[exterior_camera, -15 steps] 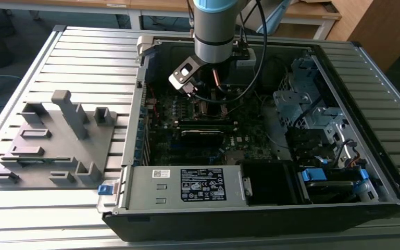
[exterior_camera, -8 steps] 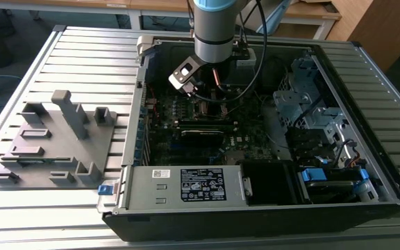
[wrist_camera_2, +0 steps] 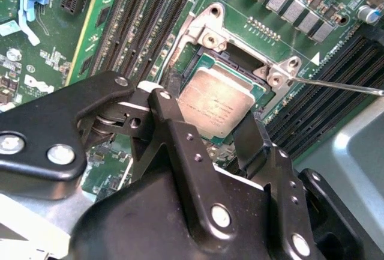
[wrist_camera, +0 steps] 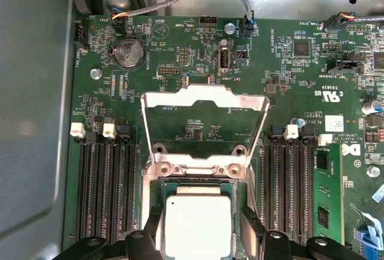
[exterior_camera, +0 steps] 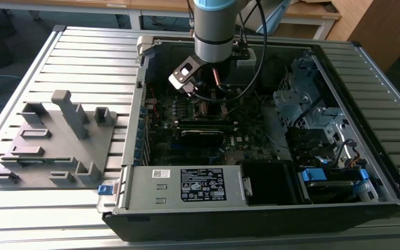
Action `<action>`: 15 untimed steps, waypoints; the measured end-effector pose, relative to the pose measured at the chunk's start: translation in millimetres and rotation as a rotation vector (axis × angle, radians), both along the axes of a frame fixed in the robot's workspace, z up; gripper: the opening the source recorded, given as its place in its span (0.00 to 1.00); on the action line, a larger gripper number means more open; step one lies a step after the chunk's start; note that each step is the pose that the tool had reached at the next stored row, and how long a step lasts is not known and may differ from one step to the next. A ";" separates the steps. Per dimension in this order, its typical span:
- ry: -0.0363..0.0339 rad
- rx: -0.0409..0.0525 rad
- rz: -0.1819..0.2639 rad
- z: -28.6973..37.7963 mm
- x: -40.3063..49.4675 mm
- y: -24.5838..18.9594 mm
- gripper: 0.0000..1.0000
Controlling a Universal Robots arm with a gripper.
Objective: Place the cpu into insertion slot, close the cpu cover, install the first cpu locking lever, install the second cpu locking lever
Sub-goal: 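Place the cpu into insertion slot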
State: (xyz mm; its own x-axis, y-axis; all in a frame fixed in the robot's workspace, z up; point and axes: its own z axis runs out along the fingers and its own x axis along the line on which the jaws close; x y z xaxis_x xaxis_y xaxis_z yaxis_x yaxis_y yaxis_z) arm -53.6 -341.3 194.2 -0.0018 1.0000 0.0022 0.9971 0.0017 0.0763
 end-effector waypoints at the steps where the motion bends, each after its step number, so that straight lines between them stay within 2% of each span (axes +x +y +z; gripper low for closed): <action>1: -0.0001 0.0002 0.000 0.5 0.0 0.0 0.61; 15: -0.0002 0.0003 0.000 1.2 0.0 0.0 0.61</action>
